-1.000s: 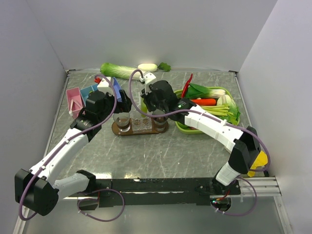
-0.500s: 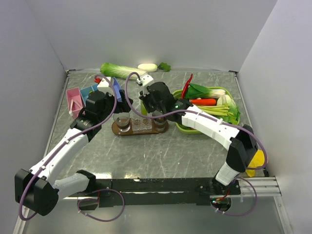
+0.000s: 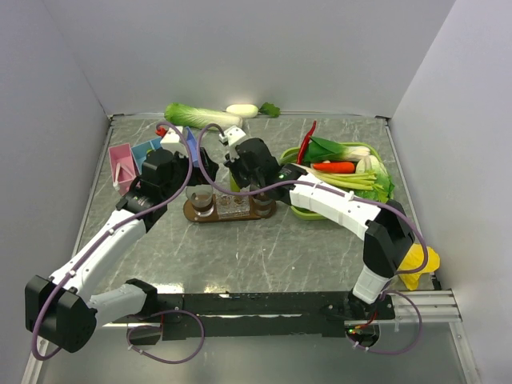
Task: Prepare toiletry sets of a toothbrush and toothpaste on the tray
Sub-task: Place the toothpaste in the toothpaste holder.
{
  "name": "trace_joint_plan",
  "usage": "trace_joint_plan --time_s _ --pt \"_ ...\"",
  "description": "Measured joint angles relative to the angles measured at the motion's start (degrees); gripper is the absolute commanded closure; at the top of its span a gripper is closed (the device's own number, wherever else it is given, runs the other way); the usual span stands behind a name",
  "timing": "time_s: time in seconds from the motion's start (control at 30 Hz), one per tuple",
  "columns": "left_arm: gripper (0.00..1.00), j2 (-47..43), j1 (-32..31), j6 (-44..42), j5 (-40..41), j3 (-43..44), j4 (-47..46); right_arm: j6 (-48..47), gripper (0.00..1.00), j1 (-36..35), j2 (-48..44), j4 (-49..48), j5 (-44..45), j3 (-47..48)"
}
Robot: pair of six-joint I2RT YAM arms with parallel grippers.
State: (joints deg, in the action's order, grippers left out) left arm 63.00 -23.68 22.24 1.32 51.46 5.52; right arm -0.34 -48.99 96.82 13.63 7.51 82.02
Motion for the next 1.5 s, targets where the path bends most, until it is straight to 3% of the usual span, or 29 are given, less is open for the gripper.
trace_joint_plan --time_s 1.17,1.37,1.5 --pt "0.03 0.98 0.00 0.00 -0.02 0.24 1.25 -0.39 1.00 -0.26 3.61 -1.44 1.49 0.00" --pt "0.03 0.98 0.00 -0.02 -0.02 0.33 1.25 -0.39 0.82 -0.28 3.63 -1.44 1.97 0.00" --pt "0.03 0.98 0.00 0.00 -0.02 0.33 1.25 -0.44 0.76 -0.37 3.63 -1.44 2.40 -0.02"
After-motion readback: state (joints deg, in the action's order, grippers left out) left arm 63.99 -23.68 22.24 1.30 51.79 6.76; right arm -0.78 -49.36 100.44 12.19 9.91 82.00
